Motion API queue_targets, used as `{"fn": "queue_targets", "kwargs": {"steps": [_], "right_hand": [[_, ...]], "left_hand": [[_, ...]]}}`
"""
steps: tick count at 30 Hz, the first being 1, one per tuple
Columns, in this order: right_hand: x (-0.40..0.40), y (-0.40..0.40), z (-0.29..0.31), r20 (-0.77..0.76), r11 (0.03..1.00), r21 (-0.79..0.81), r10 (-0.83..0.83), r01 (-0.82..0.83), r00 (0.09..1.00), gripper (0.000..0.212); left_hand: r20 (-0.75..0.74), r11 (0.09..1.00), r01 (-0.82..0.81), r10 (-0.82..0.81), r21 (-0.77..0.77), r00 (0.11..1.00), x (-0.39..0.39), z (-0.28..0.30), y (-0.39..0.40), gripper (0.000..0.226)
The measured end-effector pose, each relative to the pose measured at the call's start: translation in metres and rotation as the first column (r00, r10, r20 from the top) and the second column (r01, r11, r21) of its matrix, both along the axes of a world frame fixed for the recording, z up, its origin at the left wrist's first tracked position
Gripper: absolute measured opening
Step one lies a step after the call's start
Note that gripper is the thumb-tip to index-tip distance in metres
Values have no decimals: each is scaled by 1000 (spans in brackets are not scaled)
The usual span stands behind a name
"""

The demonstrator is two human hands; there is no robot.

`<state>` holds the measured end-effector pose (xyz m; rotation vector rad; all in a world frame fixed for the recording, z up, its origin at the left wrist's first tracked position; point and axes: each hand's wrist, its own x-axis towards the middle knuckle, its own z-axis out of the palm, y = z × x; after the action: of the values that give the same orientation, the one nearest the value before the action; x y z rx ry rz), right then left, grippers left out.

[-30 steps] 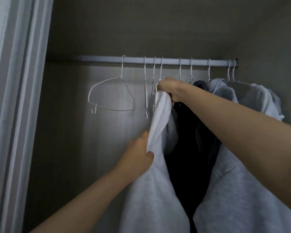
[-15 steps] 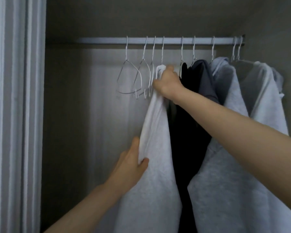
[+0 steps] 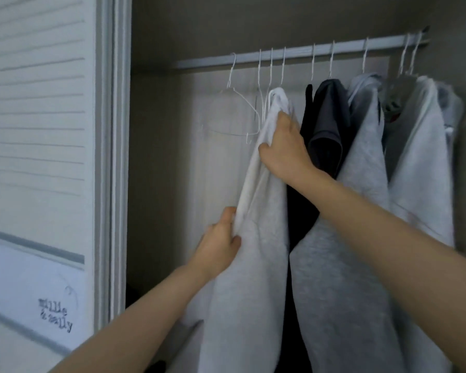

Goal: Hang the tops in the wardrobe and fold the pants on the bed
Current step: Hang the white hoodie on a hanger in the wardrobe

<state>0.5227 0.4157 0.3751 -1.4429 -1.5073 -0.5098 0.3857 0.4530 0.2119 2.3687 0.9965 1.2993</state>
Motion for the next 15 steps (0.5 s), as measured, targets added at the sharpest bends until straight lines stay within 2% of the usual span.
{"fn": "queue_targets", "kwargs": {"steps": [6, 9, 12, 15], "right_hand": [[-1, -56, -70, -106, 968, -140, 194, -207, 975, 58], [-8, -80, -103, -164, 944, -202, 231, -262, 959, 64], [-17, -114, -145, -198, 882, -275, 336, -382, 921, 62], [-33, -148, -188, -223, 778, -370, 456, -508, 861, 59]], "left_hand": [[-31, 970, -194, 192, -146, 981, -4, -30, -65, 43], [31, 944, -265, 276, -199, 961, -13, -45, -91, 49], [36, 908, -348, 365, -233, 930, -28, -66, -143, 49], [-64, 875, -451, 447, -176, 892, -55, -93, -198, 43]]}}
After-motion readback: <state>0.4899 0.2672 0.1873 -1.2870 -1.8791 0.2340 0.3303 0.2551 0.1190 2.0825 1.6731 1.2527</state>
